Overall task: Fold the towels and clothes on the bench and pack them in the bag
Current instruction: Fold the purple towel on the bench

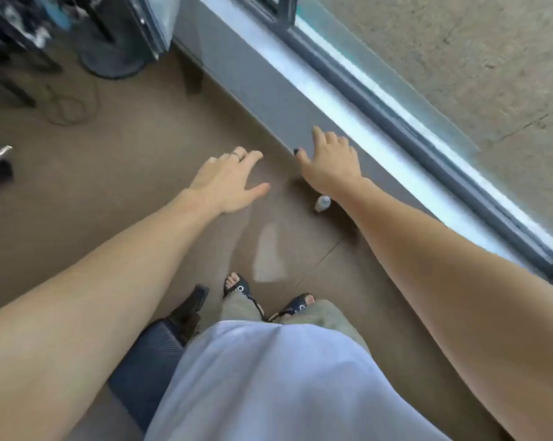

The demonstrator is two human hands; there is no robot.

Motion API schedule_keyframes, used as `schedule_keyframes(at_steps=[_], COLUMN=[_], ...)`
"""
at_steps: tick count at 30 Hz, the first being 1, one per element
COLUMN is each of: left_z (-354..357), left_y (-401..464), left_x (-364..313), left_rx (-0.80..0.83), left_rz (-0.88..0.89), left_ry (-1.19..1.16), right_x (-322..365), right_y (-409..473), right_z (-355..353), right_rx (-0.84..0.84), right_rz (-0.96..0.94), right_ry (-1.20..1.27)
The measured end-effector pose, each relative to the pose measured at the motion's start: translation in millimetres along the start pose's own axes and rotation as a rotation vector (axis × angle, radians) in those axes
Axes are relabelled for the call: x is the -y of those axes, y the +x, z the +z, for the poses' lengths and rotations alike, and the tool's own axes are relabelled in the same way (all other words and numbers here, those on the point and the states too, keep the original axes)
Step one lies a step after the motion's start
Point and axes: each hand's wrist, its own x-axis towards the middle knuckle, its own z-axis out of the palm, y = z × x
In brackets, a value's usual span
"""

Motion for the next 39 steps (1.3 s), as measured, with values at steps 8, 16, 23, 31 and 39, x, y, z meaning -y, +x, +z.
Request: schedule_keyframes(at_steps=[8,16,23,31,39], left_z=[15.6,23.1,25.4,13.9,25.0], left_y=[-85.4,-173.3,-223.2,-277.1,-361.9], left_x=[157.6,257.9,318.3,381.1,449.5], left_rx=[-0.054,-0.11,-0.164,-0.189,-0.268], left_rz=[-0.381,-0.749,-0.993,-1.334,-1.619], left_ry=[-0.102,-0.206,-0.307,-0.359,-0.451], right_x=[190.6,373.2,507.5,640.9,787.4], right_y=[39.2,39.3,41.0,34.9,-23.3], right_z=[47.5,89.0,121.8,151.6,195.0], right_rx=[0.153,0.205,0.264,0.389,0.412], right_rz=[-0.326,-0.731,-1.02,-1.289,-1.58], right_ry=[-0.141,-0.227,-0.315,-0.394,-0.449])
